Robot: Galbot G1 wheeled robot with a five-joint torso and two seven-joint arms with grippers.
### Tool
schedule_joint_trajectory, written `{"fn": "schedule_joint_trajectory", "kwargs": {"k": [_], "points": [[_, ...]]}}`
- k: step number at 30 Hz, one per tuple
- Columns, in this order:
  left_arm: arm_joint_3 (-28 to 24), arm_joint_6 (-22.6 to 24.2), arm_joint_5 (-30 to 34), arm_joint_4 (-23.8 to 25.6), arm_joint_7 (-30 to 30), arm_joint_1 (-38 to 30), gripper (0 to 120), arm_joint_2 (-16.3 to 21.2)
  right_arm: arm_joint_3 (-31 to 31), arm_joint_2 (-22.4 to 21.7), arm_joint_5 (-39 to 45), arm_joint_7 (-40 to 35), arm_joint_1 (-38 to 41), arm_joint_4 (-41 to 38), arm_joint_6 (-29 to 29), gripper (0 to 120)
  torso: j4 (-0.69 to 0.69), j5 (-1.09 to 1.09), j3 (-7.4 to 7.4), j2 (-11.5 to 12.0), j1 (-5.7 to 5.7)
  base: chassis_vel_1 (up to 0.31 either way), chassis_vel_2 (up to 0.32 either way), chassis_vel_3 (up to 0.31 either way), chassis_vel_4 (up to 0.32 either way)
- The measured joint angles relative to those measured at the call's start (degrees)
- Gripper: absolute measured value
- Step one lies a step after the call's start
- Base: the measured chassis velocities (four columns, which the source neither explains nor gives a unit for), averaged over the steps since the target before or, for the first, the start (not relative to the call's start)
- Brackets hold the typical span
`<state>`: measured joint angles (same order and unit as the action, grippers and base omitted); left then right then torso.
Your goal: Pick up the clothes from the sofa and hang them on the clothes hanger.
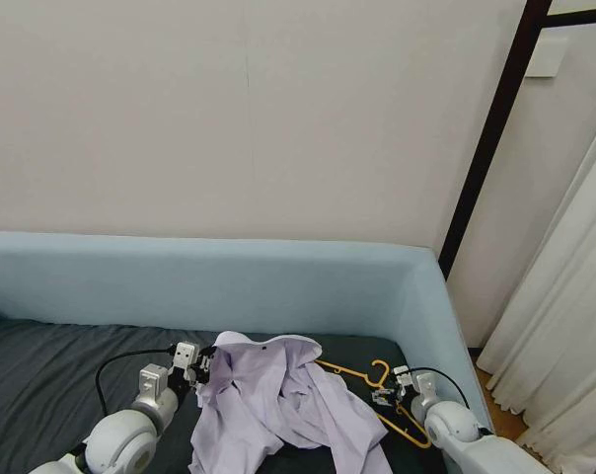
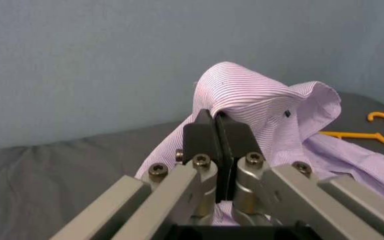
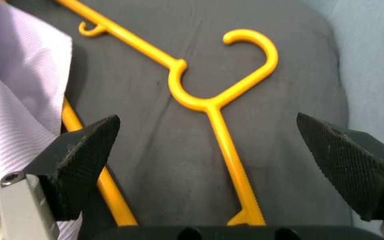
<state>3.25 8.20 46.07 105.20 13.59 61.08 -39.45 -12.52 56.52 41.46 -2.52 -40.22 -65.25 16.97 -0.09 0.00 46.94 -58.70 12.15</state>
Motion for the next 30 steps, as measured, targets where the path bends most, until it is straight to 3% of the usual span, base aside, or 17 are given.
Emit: {"fn": "schedule_joint_trajectory", "kwargs": {"k": [13,18,21,23,25,30], "points": [[-2.19,-0.22,0.09,0.66,-0.57,-1.34,0,1.63,-0.74,3.18,-1.02,4.47,2.58,9.13,-0.70,99,0.00,0.01,0.00,0.00,0.00,0.000,0.000,0.000,0.000],[-2.76,-0.43,0.09,0.65,-0.73,-1.66,0,1.97,1.03,4.94,-1.11,4.73,3.18,12.54,-0.90,86,0.01,0.00,0.00,0.00,0.00,0.000,0.000,0.000,0.000],[-2.88,-0.43,0.01,0.34,-0.78,-2.03,0,1.94,2.01,5.42,-1.13,4.77,3.55,13.94,-0.34,71,0.00,0.00,0.00,0.00,0.00,0.000,0.000,0.000,0.000],[-2.88,-0.43,-0.01,0.25,-0.82,-2.10,0,1.95,2.09,5.41,-1.12,4.88,3.58,14.05,-0.12,69,0.00,0.00,0.00,0.00,0.00,0.000,0.000,0.000,0.000],[-2.88,-0.54,-0.02,0.05,-0.94,-2.28,0,2.08,2.15,5.16,-1.09,5.49,3.56,14.09,0.41,56,0.01,0.00,0.00,0.00,0.00,0.000,0.000,0.000,0.000],[-2.48,-0.55,0.04,0.13,-0.98,-2.27,0,2.20,2.11,5.08,-1.58,5.72,3.15,13.99,0.24,40,0.00,-0.01,0.00,0.00,0.00,0.000,0.000,0.000,0.000]]}}
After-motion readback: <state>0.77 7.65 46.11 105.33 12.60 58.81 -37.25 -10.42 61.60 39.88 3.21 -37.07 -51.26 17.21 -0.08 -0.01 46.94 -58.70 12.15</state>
